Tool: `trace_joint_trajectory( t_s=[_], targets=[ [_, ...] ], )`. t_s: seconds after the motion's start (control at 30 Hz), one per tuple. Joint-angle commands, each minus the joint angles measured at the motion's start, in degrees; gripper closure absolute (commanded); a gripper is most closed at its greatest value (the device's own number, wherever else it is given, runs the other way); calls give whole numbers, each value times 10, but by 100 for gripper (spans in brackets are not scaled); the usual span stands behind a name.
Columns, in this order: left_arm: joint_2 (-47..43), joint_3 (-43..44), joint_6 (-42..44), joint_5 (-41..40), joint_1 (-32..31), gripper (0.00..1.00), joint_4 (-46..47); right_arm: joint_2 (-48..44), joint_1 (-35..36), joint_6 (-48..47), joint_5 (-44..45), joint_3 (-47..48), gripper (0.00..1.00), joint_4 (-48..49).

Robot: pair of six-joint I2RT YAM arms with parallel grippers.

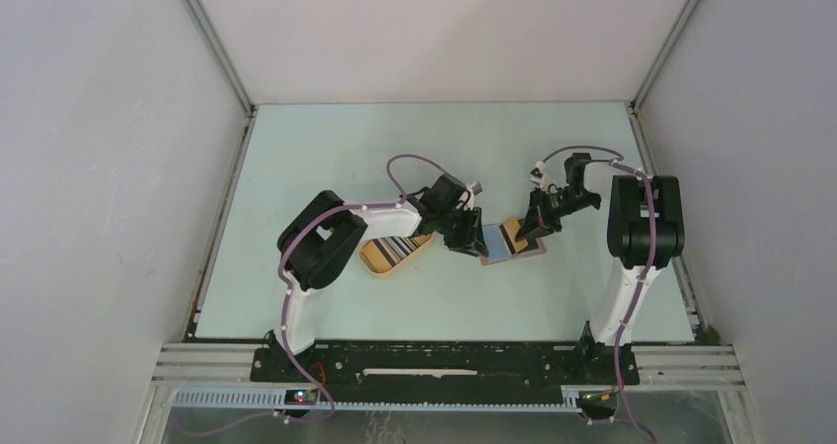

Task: Put the credit cards into the card holder
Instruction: Insert the credit card into the card holder.

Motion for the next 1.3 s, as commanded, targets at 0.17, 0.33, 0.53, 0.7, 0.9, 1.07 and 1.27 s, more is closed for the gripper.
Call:
trace_joint_trajectory(
  t_s=[0.17, 0.33, 0.53, 0.7, 0.9, 1.07, 1.27],
  targets=[
    [14, 27, 6, -11, -2, 61, -26, 5, 31, -26, 8, 25, 96, -10],
    [14, 27, 6, -11, -2, 61, -26, 6, 35, -31, 23, 36, 93, -11],
    [15, 27, 7, -11, -1, 61, -26, -8, 40, -36, 61, 42, 89, -11],
    [16, 30, 8, -9, -1, 61, -28, -16, 42, -39, 85, 43, 89, -7],
    [18, 32, 8, -8, 0, 61, -29, -20, 37, -45, 107, 44, 89, -8],
    [19, 33, 8, -8, 0, 61, -30, -24, 35, -41, 125, 45, 89, -5],
    [19, 35, 9, -7, 0, 61, -31, -20, 37, -33, 136, 45, 90, -1]
  ],
)
